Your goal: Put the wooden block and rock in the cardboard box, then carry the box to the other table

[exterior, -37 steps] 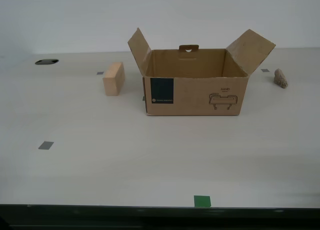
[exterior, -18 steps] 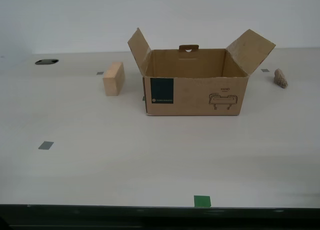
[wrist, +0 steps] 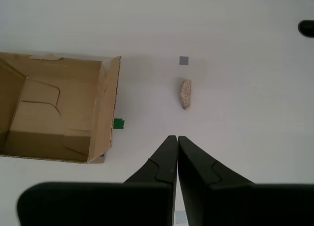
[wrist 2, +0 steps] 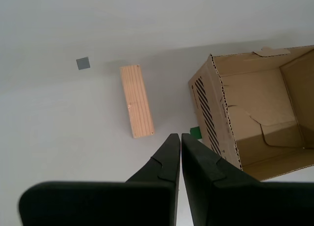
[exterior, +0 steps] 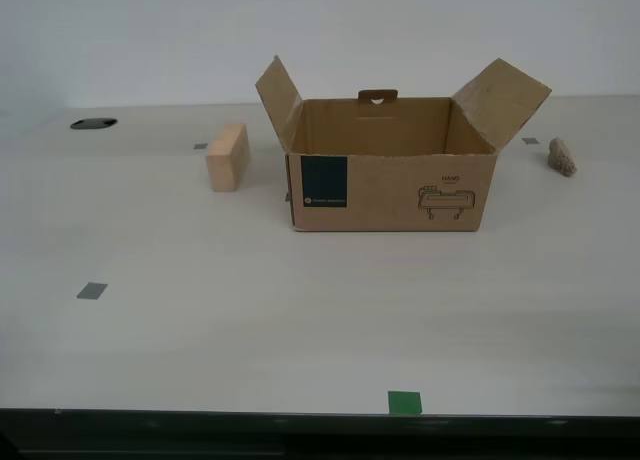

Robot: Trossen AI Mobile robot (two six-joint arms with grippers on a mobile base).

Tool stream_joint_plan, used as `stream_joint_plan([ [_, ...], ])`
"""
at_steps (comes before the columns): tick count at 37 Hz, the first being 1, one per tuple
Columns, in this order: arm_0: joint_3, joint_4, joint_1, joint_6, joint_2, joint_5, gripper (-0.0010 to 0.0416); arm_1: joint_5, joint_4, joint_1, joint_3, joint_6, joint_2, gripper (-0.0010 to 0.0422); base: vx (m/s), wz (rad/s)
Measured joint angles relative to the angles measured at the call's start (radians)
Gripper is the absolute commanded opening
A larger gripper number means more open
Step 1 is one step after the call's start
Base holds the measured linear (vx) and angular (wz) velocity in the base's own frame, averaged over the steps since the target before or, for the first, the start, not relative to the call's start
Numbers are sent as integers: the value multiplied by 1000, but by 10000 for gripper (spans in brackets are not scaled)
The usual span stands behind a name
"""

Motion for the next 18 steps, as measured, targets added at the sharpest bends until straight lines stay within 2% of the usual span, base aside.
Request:
stream_joint_plan([
  [18,0,9,0,0,0,0,3,-5,40,0,0,-14,0,0,0,0],
])
